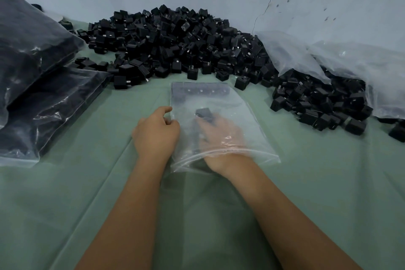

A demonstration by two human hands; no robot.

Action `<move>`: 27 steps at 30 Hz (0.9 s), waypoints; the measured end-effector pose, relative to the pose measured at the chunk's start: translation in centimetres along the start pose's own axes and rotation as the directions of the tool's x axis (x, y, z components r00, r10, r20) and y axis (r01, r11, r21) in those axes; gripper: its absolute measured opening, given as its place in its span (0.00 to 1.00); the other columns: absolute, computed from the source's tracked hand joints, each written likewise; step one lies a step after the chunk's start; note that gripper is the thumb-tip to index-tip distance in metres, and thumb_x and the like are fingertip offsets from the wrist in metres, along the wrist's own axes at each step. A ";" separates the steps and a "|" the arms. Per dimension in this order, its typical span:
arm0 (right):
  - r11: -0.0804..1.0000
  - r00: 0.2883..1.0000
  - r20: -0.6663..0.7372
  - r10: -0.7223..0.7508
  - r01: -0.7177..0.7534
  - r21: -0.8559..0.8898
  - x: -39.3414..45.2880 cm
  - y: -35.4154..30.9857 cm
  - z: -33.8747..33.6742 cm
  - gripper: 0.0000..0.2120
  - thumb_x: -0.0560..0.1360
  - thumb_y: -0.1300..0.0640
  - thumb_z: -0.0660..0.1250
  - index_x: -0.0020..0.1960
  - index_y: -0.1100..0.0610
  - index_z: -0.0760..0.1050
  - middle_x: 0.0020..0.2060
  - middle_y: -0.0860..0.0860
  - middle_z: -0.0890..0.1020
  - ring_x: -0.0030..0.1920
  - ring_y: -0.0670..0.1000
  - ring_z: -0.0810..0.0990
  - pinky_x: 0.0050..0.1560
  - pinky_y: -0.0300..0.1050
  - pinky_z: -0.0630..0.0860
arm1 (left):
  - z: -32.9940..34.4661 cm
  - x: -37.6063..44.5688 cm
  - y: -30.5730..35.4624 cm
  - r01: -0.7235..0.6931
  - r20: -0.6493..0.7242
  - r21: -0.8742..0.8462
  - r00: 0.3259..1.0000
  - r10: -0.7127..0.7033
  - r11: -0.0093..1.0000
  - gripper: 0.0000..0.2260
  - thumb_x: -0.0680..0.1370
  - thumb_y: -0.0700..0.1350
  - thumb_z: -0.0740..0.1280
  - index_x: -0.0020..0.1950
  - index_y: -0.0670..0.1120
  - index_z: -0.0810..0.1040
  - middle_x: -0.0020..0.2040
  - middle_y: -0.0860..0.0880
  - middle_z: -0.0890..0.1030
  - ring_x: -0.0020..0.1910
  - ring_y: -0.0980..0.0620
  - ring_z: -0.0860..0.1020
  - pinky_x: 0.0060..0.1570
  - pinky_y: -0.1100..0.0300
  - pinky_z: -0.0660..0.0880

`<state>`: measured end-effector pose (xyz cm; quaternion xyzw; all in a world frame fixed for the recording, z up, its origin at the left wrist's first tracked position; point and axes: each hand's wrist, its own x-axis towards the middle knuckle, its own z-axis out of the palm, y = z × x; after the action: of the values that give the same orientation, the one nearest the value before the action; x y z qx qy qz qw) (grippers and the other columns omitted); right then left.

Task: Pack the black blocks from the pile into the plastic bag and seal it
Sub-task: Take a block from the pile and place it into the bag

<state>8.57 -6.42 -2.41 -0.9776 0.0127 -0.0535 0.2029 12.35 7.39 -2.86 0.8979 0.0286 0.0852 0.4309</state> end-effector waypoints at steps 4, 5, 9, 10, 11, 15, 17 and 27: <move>0.984 0.999 0.006 -0.038 0.039 -0.177 3.2 -0.3 1.3 0.23 0.78 0.56 0.54 0.72 0.49 0.61 0.62 0.57 0.70 0.62 0.59 0.69 0.61 0.53 0.67 | 0.1 0.2 0.0 0.018 -0.001 -0.011 1.000 -0.018 1.000 0.20 0.75 0.44 0.62 0.66 0.54 0.76 0.44 0.51 0.82 0.53 0.43 0.77 0.59 0.47 0.72; 0.987 1.000 0.014 -0.021 0.023 -0.162 3.9 -0.4 1.6 0.25 0.78 0.55 0.54 0.75 0.47 0.59 0.66 0.57 0.68 0.65 0.59 0.66 0.65 0.54 0.63 | 0.2 0.2 0.0 0.017 -0.002 -0.009 1.000 -0.018 1.000 0.20 0.75 0.44 0.61 0.66 0.54 0.77 0.44 0.52 0.82 0.53 0.43 0.77 0.59 0.47 0.72; 0.998 0.999 0.019 0.038 -0.037 -0.047 6.3 -0.8 2.8 0.29 0.78 0.55 0.55 0.77 0.41 0.53 0.77 0.56 0.55 0.74 0.59 0.56 0.72 0.58 0.51 | 0.3 0.3 0.0 0.019 -0.003 0.018 1.000 -0.019 1.000 0.19 0.75 0.44 0.61 0.65 0.56 0.77 0.39 0.54 0.80 0.54 0.45 0.76 0.60 0.47 0.70; 0.999 0.999 0.017 0.048 -0.047 -0.014 6.7 -0.8 2.9 0.29 0.78 0.55 0.55 0.77 0.40 0.53 0.77 0.56 0.56 0.74 0.59 0.57 0.72 0.58 0.51 | 0.3 0.4 0.0 0.021 -0.003 0.021 1.000 -0.021 1.000 0.19 0.75 0.44 0.61 0.65 0.56 0.77 0.39 0.54 0.80 0.54 0.45 0.76 0.60 0.48 0.70; 0.998 0.998 0.014 0.056 -0.057 0.038 6.9 -0.7 2.9 0.29 0.77 0.55 0.56 0.76 0.39 0.55 0.76 0.57 0.58 0.73 0.60 0.59 0.71 0.59 0.52 | 0.3 0.4 0.0 0.023 -0.006 0.022 1.000 -0.023 0.999 0.19 0.75 0.44 0.61 0.65 0.56 0.77 0.39 0.54 0.80 0.54 0.45 0.76 0.60 0.48 0.70; 0.998 0.995 -0.098 0.011 -0.005 0.059 6.4 -0.3 3.1 0.28 0.76 0.55 0.57 0.74 0.41 0.62 0.63 0.57 0.71 0.61 0.59 0.71 0.64 0.57 0.67 | 0.4 0.5 0.1 0.029 -0.021 0.027 0.999 -0.029 0.999 0.19 0.75 0.44 0.61 0.65 0.55 0.76 0.44 0.52 0.82 0.56 0.45 0.76 0.61 0.49 0.68; 0.998 0.993 -0.112 -0.027 0.032 0.049 6.3 -0.2 3.1 0.27 0.76 0.54 0.56 0.75 0.42 0.61 0.59 0.56 0.74 0.58 0.58 0.74 0.60 0.57 0.70 | 0.4 0.5 0.1 0.024 -0.016 0.045 1.000 -0.024 0.999 0.18 0.76 0.44 0.61 0.65 0.54 0.75 0.46 0.52 0.83 0.57 0.45 0.76 0.60 0.50 0.67; 0.978 0.977 -0.124 -0.176 0.159 -0.139 7.5 0.3 3.9 0.26 0.80 0.54 0.56 0.77 0.49 0.57 0.56 0.53 0.79 0.56 0.53 0.74 0.66 0.45 0.62 | 0.5 0.5 0.1 0.021 -0.009 0.053 1.000 -0.021 0.998 0.17 0.76 0.44 0.60 0.63 0.55 0.76 0.43 0.53 0.82 0.55 0.46 0.76 0.60 0.49 0.67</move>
<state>16.44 -5.55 -5.35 -0.9803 -0.0527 -0.1358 0.1332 12.95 7.02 -3.02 0.9084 0.0421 0.0837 0.4075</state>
